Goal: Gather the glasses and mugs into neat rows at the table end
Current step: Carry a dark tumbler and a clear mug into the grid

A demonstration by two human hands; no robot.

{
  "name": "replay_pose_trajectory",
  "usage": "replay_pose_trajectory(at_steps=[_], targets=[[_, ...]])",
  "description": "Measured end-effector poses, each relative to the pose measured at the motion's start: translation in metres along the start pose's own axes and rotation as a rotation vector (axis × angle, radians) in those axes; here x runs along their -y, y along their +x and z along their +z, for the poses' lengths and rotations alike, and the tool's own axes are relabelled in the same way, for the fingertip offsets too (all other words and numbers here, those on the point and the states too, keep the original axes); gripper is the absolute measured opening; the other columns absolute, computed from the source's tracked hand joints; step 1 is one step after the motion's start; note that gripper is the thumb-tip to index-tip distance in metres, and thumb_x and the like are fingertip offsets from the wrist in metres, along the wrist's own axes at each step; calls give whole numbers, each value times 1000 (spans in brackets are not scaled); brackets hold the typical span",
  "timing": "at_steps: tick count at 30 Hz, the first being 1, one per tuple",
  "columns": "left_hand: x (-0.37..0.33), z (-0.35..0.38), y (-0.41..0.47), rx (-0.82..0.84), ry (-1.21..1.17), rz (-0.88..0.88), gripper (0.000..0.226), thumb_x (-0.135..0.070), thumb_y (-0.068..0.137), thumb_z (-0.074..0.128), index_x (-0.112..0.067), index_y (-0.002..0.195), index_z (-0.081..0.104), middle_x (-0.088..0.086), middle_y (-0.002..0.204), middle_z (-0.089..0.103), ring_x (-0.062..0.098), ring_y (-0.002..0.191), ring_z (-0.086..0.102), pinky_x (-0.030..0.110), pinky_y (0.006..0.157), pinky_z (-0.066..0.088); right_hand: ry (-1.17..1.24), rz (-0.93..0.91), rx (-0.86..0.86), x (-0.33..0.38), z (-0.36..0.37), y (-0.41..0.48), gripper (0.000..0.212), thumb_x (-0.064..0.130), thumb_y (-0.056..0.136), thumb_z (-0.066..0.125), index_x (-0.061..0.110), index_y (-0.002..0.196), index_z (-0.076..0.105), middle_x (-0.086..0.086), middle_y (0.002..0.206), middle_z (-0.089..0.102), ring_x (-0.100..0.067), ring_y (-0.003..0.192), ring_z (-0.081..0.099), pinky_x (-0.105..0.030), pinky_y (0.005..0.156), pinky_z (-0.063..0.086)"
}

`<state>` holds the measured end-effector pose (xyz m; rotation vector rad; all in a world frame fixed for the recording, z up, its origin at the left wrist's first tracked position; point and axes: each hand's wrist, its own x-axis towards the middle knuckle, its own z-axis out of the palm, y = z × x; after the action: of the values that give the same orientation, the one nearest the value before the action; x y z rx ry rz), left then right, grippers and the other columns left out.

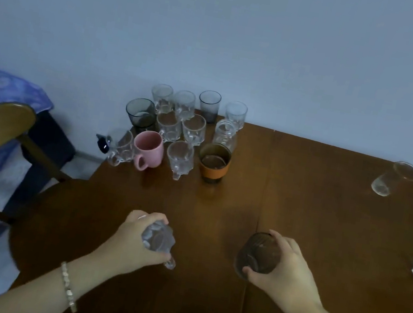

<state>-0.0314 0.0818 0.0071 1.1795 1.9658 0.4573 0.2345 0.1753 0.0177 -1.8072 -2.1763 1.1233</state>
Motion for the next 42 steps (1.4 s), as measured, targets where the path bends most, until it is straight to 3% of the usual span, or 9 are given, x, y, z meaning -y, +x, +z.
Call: replay_pose_trajectory(at_steps=[2, 5, 10, 13, 17, 23, 38, 42], targets=[[27, -24, -2, -17, 88, 7, 49, -37, 69, 81, -37, 107, 51, -6, 122, 35, 12, 109, 50, 19, 86, 50, 7, 25, -18, 28, 23, -5, 92, 39, 66, 81, 25, 143, 33, 6, 140, 39, -20, 122, 50, -31, 97, 50], [60, -56, -1, -54, 198, 8, 39, -33, 76, 75, -39, 104, 49, -3, 126, 39, 17, 114, 46, 29, 91, 54, 10, 53, -32, 68, 54, -10, 92, 40, 67, 81, 25, 144, 31, 5, 142, 38, -22, 122, 51, -31, 94, 51], [103, -103, 15, -73, 173, -81, 76, -25, 71, 80, -21, 135, 39, -2, 132, 42, 17, 118, 51, 29, 93, 48, 12, 81, -25, 119, 94, -12, 93, 39, 67, 81, 23, 144, 31, 3, 139, 39, -21, 118, 52, -26, 88, 49], [115, -120, 35, -65, 246, -62, 76, -24, 69, 81, -19, 133, 41, 4, 130, 35, 21, 115, 51, 31, 97, 49, 10, 93, -29, 139, 111, -10, 93, 40, 66, 81, 23, 144, 31, 4, 138, 39, -21, 115, 54, -27, 87, 50], [119, -137, 73, -42, 345, -15, 77, -19, 71, 80, -26, 138, 41, 10, 127, 33, 31, 123, 38, 38, 104, 43, 3, 108, -32, 155, 128, -6, 95, 41, 65, 81, 24, 144, 30, 6, 139, 38, -22, 118, 53, -29, 91, 50], [125, -144, 113, -45, 334, -4, 90, -13, 70, 80, -18, 144, 28, 7, 142, 37, 32, 132, 34, 42, 103, 42, -71, 97, 21, 178, 149, 8, 95, 43, 67, 78, 25, 146, 27, 7, 142, 35, -21, 122, 52, -29, 94, 49], [155, -158, 124, -129, 309, 22, 85, -28, 70, 81, -17, 142, 36, 3, 142, 40, 29, 130, 38, 41, 103, 46, -219, 10, 130, 263, 211, 126, 96, 38, 70, 78, 19, 146, 23, -6, 140, 36, -31, 124, 46, -40, 102, 45], [153, -158, 126, -118, 321, 10, 86, -27, 71, 80, -16, 142, 34, 4, 144, 39, 30, 131, 37, 41, 102, 45, -101, 42, 147, 261, 218, 122, 110, 47, 68, 78, 23, 150, 8, -7, 148, 29, -28, 131, 42, -40, 104, 45]])
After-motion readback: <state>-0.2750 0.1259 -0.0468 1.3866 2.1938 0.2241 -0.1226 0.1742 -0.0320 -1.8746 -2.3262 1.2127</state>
